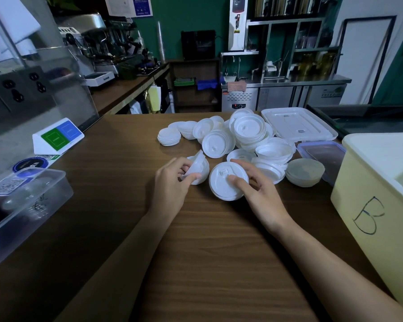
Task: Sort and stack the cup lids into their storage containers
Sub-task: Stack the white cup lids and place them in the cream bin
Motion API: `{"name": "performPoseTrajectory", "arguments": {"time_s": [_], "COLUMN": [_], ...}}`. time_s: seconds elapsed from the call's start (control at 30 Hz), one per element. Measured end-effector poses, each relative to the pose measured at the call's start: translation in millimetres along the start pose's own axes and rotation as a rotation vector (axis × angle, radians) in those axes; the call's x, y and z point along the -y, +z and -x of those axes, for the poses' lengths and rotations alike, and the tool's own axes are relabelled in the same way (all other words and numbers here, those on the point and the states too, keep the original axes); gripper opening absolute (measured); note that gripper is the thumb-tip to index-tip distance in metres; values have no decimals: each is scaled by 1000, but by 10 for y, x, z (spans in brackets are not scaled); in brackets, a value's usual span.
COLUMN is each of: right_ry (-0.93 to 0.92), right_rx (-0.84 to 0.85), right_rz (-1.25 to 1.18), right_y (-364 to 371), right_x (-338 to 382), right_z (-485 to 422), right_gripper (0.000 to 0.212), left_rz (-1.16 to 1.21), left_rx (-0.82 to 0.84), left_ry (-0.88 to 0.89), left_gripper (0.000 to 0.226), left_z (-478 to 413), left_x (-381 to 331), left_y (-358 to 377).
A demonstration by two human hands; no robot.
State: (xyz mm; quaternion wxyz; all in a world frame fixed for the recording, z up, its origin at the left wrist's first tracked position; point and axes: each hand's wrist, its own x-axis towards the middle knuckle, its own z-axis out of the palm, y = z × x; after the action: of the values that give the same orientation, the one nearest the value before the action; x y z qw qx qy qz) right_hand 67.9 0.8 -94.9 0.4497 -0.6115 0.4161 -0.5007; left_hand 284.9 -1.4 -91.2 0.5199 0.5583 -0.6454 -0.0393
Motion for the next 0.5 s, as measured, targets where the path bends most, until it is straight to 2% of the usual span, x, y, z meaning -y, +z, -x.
{"name": "performPoseTrajectory", "arguments": {"time_s": [0.13, 0.27, 0.33, 0.43, 0.5], "right_ry": [-3, -11, -22, -33, -44], "right_rx": [-16, -23, -10, -3, -5], "right_rz": [-12, -46, -45, -72, -87], "right_y": [1, -8, -9, -11, -10], "right_x": [7, 22, 30, 36, 42], "right_z": [-2, 1, 2, 0, 2], "right_gripper": [34, 37, 37, 37, 36], "left_rz": [37, 225, 397, 672, 737], "left_rx": [-105, -165, -163, -58, 77], "left_ry": [13, -141, -242, -395, -434], "left_gripper": [22, 26, 31, 29, 28], "left_z": [4, -11, -24, -33, -16], "left_x": [-84, -147, -182, -254, -285], "left_y": [-43, -69, -76, -96, -84]}}
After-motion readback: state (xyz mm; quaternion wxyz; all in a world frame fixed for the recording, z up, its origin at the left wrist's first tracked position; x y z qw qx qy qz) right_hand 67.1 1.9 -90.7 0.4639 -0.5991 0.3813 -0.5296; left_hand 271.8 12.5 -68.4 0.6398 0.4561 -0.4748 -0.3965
